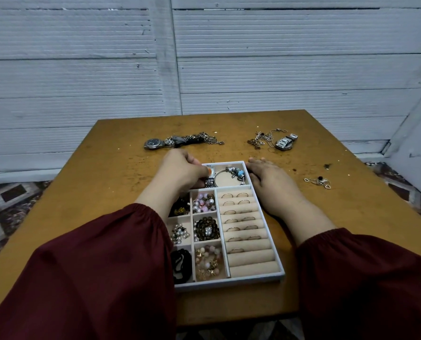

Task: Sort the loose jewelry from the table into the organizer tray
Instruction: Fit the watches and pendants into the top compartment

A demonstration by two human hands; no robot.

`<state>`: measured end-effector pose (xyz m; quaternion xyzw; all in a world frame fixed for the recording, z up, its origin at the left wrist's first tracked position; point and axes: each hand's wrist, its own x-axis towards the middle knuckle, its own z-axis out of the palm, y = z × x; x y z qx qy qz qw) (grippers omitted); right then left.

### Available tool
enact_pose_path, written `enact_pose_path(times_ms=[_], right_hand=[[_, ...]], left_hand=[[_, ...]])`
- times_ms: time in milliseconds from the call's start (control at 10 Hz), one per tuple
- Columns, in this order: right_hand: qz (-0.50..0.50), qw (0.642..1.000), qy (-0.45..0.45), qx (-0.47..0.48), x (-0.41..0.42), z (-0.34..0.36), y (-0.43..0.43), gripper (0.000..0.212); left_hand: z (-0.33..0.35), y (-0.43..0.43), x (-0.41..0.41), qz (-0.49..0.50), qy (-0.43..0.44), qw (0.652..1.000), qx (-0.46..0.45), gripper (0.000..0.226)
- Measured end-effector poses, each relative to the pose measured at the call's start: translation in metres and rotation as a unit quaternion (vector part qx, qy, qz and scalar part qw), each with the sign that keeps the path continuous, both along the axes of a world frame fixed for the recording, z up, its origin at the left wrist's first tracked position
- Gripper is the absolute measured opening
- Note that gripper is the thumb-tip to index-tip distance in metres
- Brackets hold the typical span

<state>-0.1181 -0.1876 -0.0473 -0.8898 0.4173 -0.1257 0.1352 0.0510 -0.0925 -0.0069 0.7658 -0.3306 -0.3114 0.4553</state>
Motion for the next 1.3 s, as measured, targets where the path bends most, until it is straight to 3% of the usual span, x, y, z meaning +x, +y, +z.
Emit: enact_pose_path(times_ms=[300,600,900,1300], right_hand=[[-0.002,1.0,-0.003,0.002,-0.001,-0.0006,-0.0006,0.043],[0.001,1.0,0.001,-0.003,-0.0004,-0.0013,-0.0022,0.043],[0.003,1.0,0.001,-0.004,-0.0001,-0.0023,-0.0034,0.044],[0.003,1.0,0.002,-0.005,-0.0002,-0.0019,-0.0031,0.044]], left_hand=[[0.0028,0.0037,-0.0003,-0.012,0.035,0.999,0.009,0.016],[0.0012,0.0076,-0.0016,0.012,0.091,0.995,-0.038,0.027],[0.0057,0.0038,-0.0059,0.008,0.049,0.999,-0.019,0.023],[0.0085,0.0049,-0.0042,-0.018,0.067,0.998,0.006,0.018]])
